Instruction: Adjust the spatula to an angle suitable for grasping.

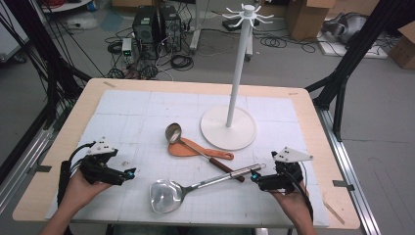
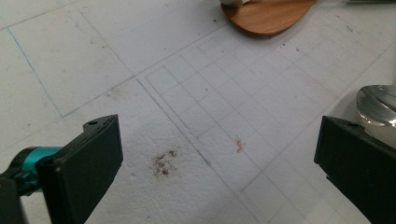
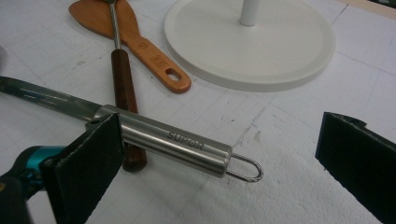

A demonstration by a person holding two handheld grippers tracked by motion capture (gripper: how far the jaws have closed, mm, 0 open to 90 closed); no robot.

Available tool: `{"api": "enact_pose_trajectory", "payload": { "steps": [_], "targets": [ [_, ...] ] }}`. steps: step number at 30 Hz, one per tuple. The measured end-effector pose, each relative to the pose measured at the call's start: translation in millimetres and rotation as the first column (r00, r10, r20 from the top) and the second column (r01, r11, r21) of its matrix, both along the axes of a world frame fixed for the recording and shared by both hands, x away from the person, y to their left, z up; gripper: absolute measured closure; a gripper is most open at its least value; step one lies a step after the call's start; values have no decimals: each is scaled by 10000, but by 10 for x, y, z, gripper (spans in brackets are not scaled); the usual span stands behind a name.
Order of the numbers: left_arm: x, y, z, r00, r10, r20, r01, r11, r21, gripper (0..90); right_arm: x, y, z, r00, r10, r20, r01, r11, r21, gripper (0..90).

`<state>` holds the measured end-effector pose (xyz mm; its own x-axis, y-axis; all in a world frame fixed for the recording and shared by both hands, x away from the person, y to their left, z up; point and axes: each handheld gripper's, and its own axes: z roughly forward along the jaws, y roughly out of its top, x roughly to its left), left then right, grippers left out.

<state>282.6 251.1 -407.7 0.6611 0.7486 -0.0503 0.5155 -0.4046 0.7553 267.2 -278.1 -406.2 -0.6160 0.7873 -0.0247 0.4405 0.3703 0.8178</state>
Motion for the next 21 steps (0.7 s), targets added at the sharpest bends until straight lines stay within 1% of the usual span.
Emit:
{"api": "enact_pose_trajectory", "payload": {
  "steps": [5, 8, 10, 12, 15, 18, 21],
  "targets": [
    [3, 20, 2, 10000, 22, 6, -21, 10000, -89, 17, -4, 28, 2, 10000, 59, -68, -59, 10000, -17, 2],
    [4, 25, 4, 10000, 30, 23, -30, 10000, -43, 17, -1, 30, 1, 9999, 141, -76, -142, 9999, -35, 2],
    [-1, 22, 3, 10000, -2, 27, 2, 10000, -84, 17, 6, 42, -3, 9997, 179, -150, -179, 9998, 25, 3],
    [-9, 21, 2, 10000, -14, 43, 15, 9999, -110, 17, 11, 41, 2, 9997, 238, -111, -238, 9997, 47, 3],
    [-21, 30, 6, 10000, -58, 33, 58, 9999, -97, 17, 10, 45, 18, 9996, 228, -169, -225, 9996, 169, 3],
    [-28, 30, 15, 10000, -79, 52, 80, 9999, -99, 17, 4, 58, 45, 9995, 274, -134, -270, 9993, 261, 2],
    [-28, 8, 18, 9999, -64, 107, 66, 9999, -141, 17, 17, 78, 80, 9986, 463, -251, -451, 9980, 449, 3]
  ]
}}
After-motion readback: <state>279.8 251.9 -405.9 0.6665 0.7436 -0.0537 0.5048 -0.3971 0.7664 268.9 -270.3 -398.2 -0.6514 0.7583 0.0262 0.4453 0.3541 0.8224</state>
